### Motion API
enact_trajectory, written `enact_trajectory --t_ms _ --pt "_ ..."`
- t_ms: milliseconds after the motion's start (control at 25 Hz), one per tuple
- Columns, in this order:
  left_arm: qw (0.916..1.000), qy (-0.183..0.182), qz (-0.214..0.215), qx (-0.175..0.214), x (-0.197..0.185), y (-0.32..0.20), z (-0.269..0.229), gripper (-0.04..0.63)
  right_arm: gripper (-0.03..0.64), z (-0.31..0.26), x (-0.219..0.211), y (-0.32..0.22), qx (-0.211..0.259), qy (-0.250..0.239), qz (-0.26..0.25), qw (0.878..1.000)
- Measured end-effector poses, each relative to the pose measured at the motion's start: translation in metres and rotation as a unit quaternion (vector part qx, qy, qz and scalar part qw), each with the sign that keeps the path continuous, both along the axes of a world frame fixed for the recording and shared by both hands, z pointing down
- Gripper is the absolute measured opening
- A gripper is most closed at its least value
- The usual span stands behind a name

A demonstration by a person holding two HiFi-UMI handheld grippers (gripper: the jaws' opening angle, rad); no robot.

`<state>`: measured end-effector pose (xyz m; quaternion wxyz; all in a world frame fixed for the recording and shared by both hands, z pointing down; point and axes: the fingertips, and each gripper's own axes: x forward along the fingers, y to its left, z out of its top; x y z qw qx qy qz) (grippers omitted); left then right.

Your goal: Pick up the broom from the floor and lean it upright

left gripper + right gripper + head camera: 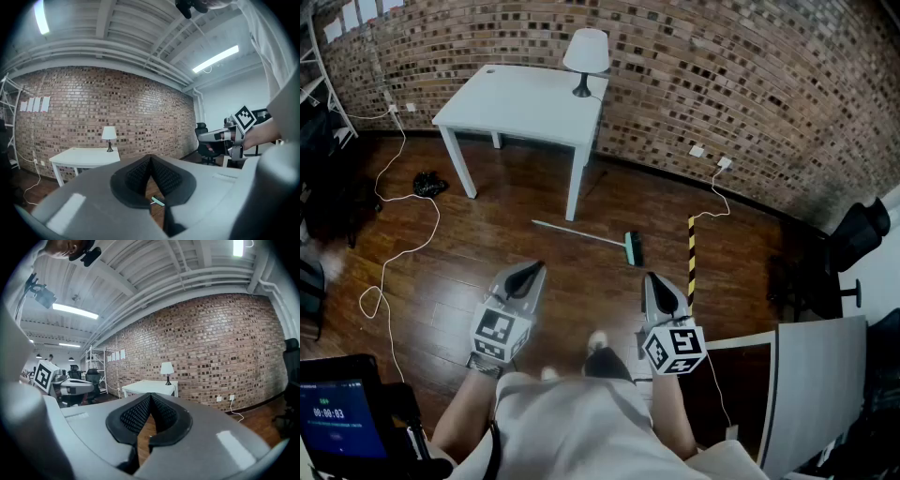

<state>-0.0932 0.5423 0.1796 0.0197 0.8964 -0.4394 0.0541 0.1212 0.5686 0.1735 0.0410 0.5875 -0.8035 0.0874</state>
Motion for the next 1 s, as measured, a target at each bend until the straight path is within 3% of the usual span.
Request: enact_trajectory --t_ms 360,560,1000 --pt "0.9999 -0.015 0.003 -0.007 0.019 -0.067 0.023 0.0 0.012 0.028 0.02 -0.078 -0.009 -0.007 -0.003 1.0" --pt "0.9997 -0.019 -0.016 -0.007 0.038 -0.139 0.015 0.0 0.012 0.024 0.041 -0.159 -0.005 -0.015 -0.026 1.0" --pt "0.9972 -0.039 -0.063 0.013 0.118 -0.32 -0.009 0.0 0.012 0.0 0.091 -0.339 0.003 0.002 -0.119 0.993"
